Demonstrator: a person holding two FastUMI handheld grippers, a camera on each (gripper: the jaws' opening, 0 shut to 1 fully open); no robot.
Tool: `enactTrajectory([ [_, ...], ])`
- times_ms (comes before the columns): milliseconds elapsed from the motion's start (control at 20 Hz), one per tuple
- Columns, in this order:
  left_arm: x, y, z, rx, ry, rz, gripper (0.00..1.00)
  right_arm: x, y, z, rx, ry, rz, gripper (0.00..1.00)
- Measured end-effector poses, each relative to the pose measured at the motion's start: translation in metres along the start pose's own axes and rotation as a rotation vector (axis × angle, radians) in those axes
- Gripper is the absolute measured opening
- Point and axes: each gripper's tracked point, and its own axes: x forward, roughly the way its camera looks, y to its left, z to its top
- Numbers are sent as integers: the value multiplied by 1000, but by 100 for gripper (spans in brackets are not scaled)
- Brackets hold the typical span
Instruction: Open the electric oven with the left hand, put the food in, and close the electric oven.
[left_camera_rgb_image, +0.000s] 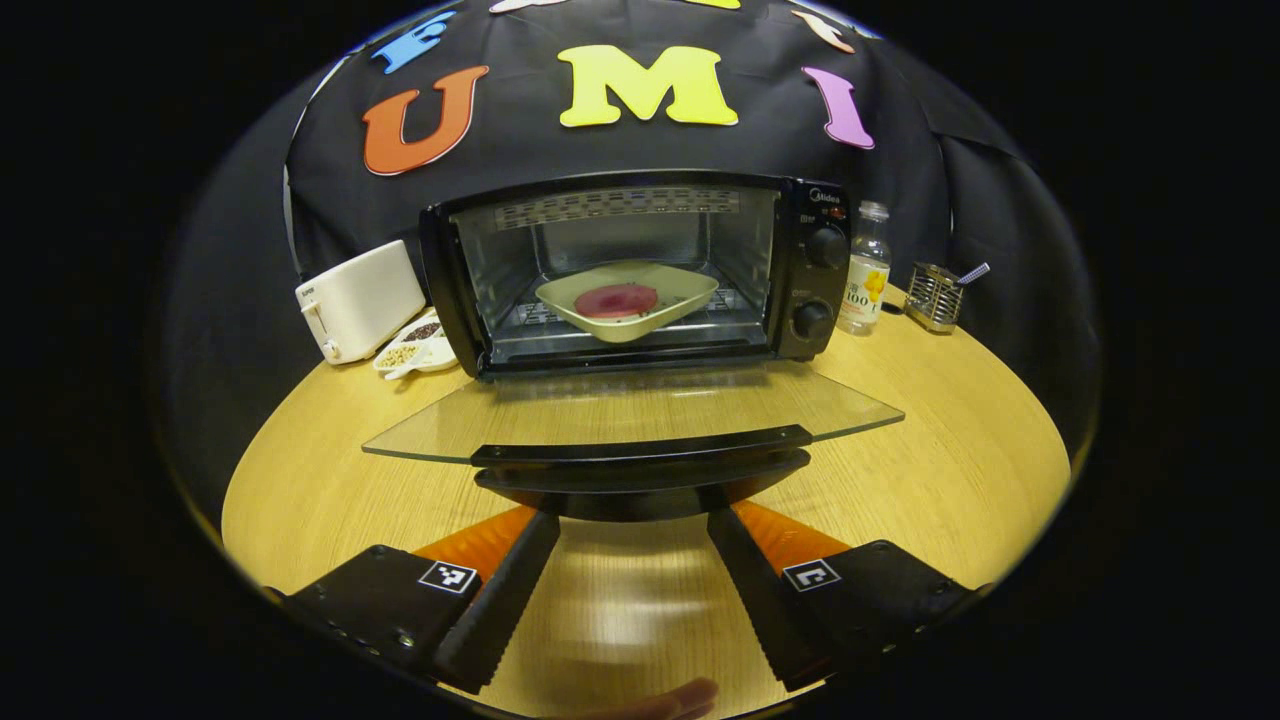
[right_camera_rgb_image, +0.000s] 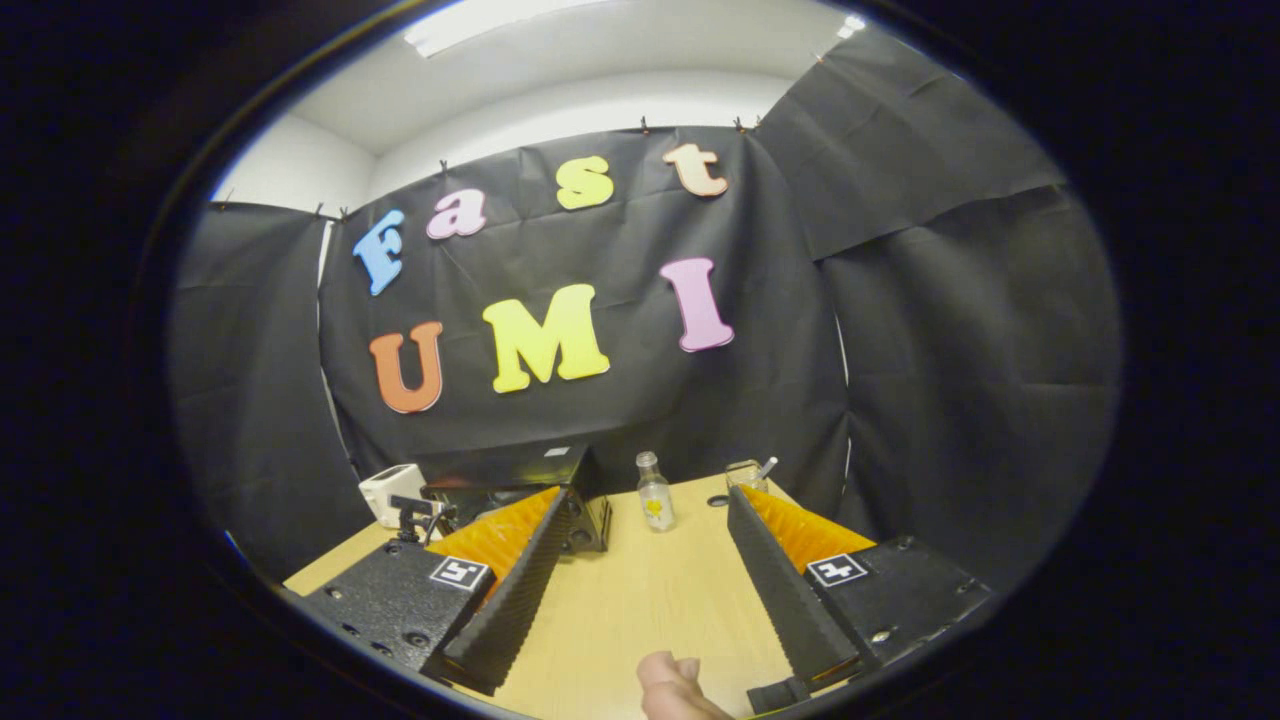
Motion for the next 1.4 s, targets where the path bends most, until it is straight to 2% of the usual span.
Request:
enactTrajectory([
  [300, 15, 17, 55, 10, -87, 28, 96, 8, -14, -3, 43, 6, -17, 95],
  [450, 27, 22, 88, 17, -144, 27, 95, 13, -10, -11, 53, 31, 8, 96],
  [500, 32, 21, 99, 10, -155, 21, 95, 13, -7, -11, 61, 31, 20, 100],
  [550, 35, 22, 110, 3, -165, 20, 95, 16, -6, -12, 72, 28, 31, 100],
  [600, 36, 23, 117, -24, -163, 21, 96, 17, -5, -12, 82, 27, 39, 96],
  [700, 30, 20, 135, -72, -196, 6, 96, 22, -5, -17, 97, 40, 39, 95],
  [750, 23, 18, 143, -92, -210, -2, 96, 23, -7, -19, 98, 53, 34, 95],
  [800, 15, 16, 148, -102, -223, -7, 96, 23, -7, -21, 99, 63, 27, 100],
  [850, 5, 16, 150, -101, -230, -9, 95, 21, -5, -21, 96, 69, 27, 95],
  [900, -6, 17, 151, -92, -237, -3, 96, 19, -2, -19, 93, 69, 31, 95],
  [950, -18, 21, 153, -80, -244, 12, 96, 15, 0, -18, 86, 68, 34, 100],
  [1050, -46, 25, 155, -51, -267, 38, 96, 8, 6, -12, 65, 54, 37, 100],
  [1100, -63, 22, 156, -37, -281, 46, 96, 3, 8, -8, 51, 44, 37, 95],
  [1150, -81, 20, 158, -25, -297, 50, 96, -1, 10, -6, 39, 35, 33, 100],
  [1200, -99, 18, 159, -19, -311, 51, 96, -3, 12, -3, 29, 27, 33, 100],
  [1300, -134, 10, 160, -17, -342, 33, 95, -8, 22, 2, 8, 13, 45, 100],
  [1350, -151, 4, 161, -19, -359, 18, 95, -10, 26, 4, -1, 8, 52, 96],
  [1400, -170, 0, 162, -20, -380, 5, 95, -12, 30, 7, -1, 1, 59, 100],
])
